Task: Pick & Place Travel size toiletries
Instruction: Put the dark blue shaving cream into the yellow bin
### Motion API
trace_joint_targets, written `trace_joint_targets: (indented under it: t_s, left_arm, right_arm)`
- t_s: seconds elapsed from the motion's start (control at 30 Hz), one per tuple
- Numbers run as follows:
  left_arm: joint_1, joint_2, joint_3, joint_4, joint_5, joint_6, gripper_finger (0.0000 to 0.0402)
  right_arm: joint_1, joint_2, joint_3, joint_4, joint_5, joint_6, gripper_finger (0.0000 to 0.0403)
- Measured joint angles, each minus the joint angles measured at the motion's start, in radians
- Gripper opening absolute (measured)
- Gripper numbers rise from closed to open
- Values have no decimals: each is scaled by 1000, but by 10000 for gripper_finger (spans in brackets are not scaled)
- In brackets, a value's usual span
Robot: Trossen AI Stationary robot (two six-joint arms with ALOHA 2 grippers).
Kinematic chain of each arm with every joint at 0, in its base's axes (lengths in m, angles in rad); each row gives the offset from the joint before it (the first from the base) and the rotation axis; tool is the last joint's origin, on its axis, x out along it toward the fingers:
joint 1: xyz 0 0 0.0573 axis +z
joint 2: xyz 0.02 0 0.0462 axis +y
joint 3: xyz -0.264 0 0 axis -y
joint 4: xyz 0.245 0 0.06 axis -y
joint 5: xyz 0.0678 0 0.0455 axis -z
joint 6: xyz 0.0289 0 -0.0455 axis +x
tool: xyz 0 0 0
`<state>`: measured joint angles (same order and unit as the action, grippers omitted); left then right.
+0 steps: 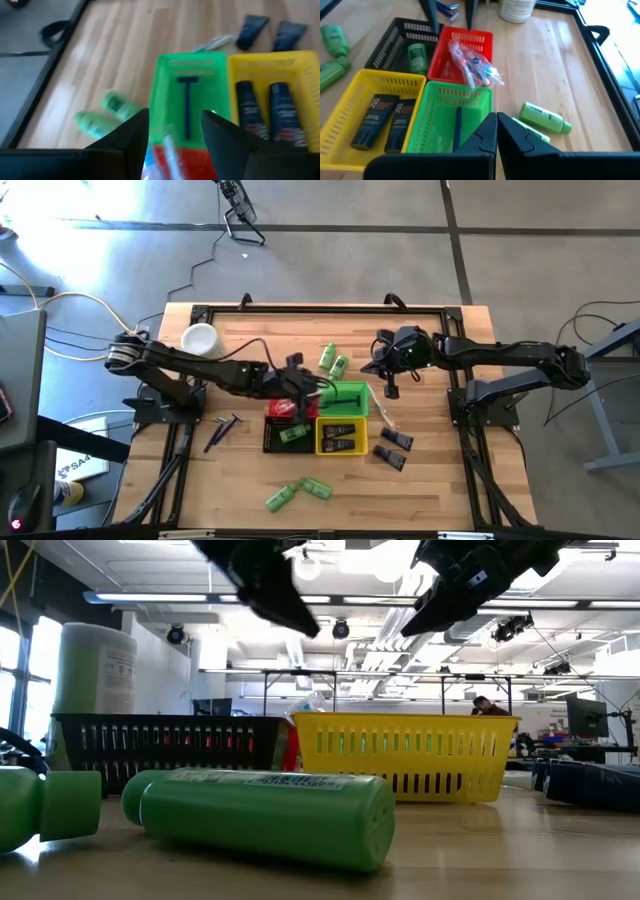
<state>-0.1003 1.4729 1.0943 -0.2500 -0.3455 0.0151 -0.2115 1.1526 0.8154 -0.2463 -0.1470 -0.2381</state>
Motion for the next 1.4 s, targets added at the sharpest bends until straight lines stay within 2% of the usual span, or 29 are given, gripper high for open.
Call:
trace_joint_targets:
  t_s: [0.2, 0.37, 0.7, 1.0, 1.17, 1.4]
  left_arm:
    - [36, -163, -211, 124, -5, -19, 175]
    - [49, -358, -415, 249, 3, -10, 175]
    - [48, -797, -642, 235, 48, 42, 175]
    - [48, -1155, -813, 181, 48, 38, 175]
    - [48, -1268, -856, 163, 48, 34, 175]
    - [48, -1294, -861, 127, 49, 72, 175]
  right_arm:
    - [-1, 0, 0, -4, 77, 42, 2]
    - [-1, 0, 0, -4, 108, 53, 2]
    - [0, 0, 0, -12, 123, 184, 2]
    - [0, 0, 0, -11, 131, 191, 2]
    - [0, 0, 0, -20, 145, 227, 2]
    - [38, -10, 0, -145, 186, 448, 2]
